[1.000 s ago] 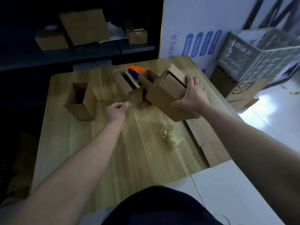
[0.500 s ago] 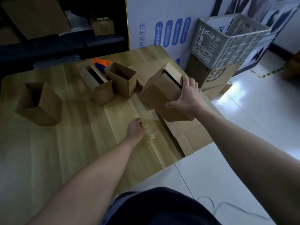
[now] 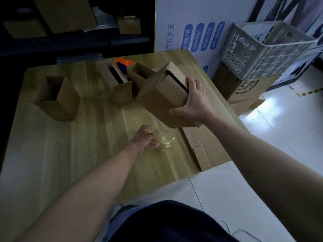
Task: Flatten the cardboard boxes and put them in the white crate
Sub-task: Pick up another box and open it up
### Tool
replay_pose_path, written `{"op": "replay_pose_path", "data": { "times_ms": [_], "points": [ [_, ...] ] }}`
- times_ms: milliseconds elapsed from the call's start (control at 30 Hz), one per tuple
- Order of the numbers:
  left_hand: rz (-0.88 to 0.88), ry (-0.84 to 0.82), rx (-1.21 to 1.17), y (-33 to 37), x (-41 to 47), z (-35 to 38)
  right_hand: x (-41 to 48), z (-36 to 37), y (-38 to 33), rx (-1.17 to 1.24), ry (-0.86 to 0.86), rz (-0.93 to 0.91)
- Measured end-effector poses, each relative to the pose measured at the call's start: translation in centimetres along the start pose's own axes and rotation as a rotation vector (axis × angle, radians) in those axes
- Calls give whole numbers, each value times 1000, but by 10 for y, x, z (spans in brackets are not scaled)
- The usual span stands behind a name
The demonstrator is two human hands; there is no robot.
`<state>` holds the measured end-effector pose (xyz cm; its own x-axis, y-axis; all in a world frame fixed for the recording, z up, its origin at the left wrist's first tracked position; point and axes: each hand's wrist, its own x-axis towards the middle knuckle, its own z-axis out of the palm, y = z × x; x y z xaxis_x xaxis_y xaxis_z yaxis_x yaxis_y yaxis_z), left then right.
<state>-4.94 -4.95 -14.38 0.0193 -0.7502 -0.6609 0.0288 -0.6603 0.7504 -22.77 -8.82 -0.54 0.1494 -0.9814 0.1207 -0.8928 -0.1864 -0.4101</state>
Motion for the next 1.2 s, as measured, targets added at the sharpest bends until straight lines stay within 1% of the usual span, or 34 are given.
{"op": "replay_pose_path", "data": {
  "times_ms": [67, 133, 233, 300, 333, 400, 433, 500, 567, 600, 667, 733, 833, 900, 967, 1033, 1100, 1200],
  "points": [
    [-7, 64, -29, 3, -6, -13, 1, 4, -12, 9, -22, -50],
    [19, 148, -127, 13, -13, -33, 1, 10, -27, 11, -31, -91],
    [62, 330, -402, 32, -18, -81, 4, 25, -55, 2, -82, -168],
    [81, 408, -570, 44, -24, -122, 5, 40, -76, -32, -135, -262],
    [90, 403, -594, 47, -29, -143, 4, 49, -86, -41, -164, -313],
    [72, 285, -611, 51, -42, -178, 2, 70, -104, -35, -217, -386],
    [43, 214, -593, 51, -49, -192, 0, 81, -112, -36, -241, -397],
    [-30, 175, -495, 46, -58, -214, -3, 101, -123, -91, -293, -378],
    [-60, 204, -410, 35, -58, -231, -5, 116, -129, -140, -353, -302],
    [-52, 198, -407, 29, -57, -237, -6, 120, -132, -118, -393, -247],
    [-14, 136, -482, 19, -56, -247, -4, 120, -136, 24, -496, -113],
    [8, 62, -538, 14, -58, -253, -2, 115, -142, 291, -564, 57],
    [9, 43, -482, 13, -59, -259, 1, 104, -149, 713, -516, 393],
    [18, 36, -428, 15, -59, -262, 0, 100, -149, 880, -474, 572],
    [29, -5, -351, 17, -59, -262, -3, 103, -146, 929, -455, 697],
    [50, -33, -308, 17, -60, -260, -6, 109, -144, 942, -372, 798],
    [79, -34, -278, 17, -61, -256, -8, 112, -146, 962, -297, 856],
    [84, -20, -261, 15, -62, -252, -7, 112, -148, 1027, -250, 912]
  ]
}}
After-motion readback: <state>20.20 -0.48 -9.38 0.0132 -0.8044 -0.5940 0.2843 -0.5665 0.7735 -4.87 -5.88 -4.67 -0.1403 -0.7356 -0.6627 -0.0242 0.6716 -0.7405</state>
